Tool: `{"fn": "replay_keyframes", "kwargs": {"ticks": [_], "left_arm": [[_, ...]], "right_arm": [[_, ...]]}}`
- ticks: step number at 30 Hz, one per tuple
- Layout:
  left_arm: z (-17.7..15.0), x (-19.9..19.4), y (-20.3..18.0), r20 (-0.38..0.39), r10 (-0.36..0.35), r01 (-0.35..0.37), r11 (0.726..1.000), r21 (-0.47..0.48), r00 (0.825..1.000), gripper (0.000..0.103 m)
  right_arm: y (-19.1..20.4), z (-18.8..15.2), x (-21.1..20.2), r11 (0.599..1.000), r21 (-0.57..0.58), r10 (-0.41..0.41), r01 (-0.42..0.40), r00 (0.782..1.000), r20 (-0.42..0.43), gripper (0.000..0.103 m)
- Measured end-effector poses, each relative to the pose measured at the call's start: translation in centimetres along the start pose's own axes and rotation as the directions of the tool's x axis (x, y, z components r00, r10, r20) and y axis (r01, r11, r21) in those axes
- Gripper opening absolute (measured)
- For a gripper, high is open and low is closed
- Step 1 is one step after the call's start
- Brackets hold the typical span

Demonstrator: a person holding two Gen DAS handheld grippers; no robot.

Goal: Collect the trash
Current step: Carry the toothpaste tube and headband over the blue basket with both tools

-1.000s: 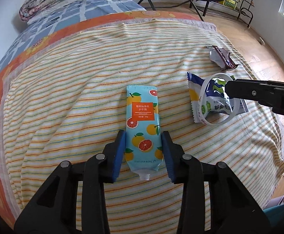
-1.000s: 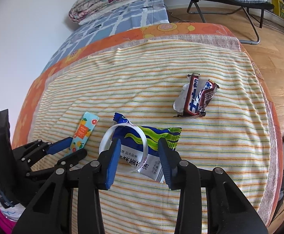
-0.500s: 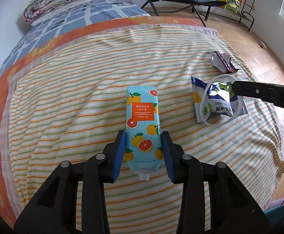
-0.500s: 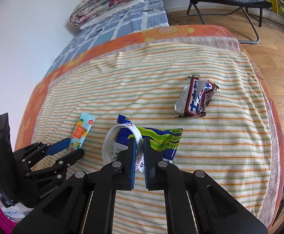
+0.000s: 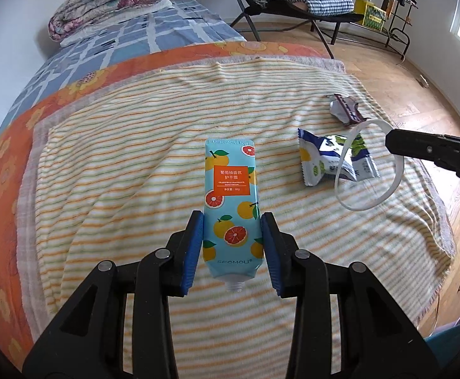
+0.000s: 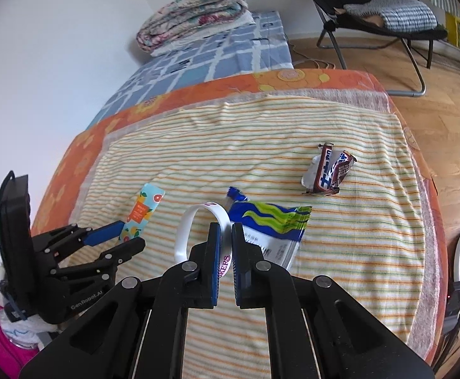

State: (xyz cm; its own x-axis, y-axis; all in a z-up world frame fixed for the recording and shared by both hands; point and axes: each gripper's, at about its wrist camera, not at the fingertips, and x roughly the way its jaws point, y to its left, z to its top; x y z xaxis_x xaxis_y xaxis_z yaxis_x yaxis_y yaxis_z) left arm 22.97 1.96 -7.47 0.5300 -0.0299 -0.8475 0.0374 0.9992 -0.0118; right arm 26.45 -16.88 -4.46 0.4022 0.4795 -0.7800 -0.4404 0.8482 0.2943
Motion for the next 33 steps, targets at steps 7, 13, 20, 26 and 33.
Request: {"fn": "replay_keyframes", "kwargs": {"ticks": [7,13,20,26,33], "left_arm": [[-2.2,-4.2,0.1,0.031,-0.003,0.004,1.0,-0.007,1.0,0.037],[-4.7,-7.6,-0.4,0.056,-0.007,0.007,1.0,0.004,0.998,0.037],[-8.1,-11.4,-0.9,0.084,-0.004,0.003,1.0,0.019,0.996,0.037],[-11.3,-13.7,-1.7,0.088,-0.014,0.012,0.999,0.032,0.996,0.037],[-15.3,-15.0,-3.0,0.072,-0.03,0.027,0.999,0.047,0.997,0.037]], "right_arm": [[1.6,-1.7,-2.8,1.0,-0.024,0.018,-0.018,1.0,0.012,0.005],[3.2,-3.9,-5.3,0.998,-0.063,0.019,-0.018,0.999,0.027,0.005],[5.1,-6.8,-8.1,0.994,-0.106,0.019,-0.014,0.999,0.044,0.005],[6.2,-9.7,-9.7,0.992,-0.121,0.033,-0.028,0.999,0.034,0.005],[7.5,-13.9,-10.6,0.987,-0.158,0.028,-0.028,1.0,0.0,0.005]]}}
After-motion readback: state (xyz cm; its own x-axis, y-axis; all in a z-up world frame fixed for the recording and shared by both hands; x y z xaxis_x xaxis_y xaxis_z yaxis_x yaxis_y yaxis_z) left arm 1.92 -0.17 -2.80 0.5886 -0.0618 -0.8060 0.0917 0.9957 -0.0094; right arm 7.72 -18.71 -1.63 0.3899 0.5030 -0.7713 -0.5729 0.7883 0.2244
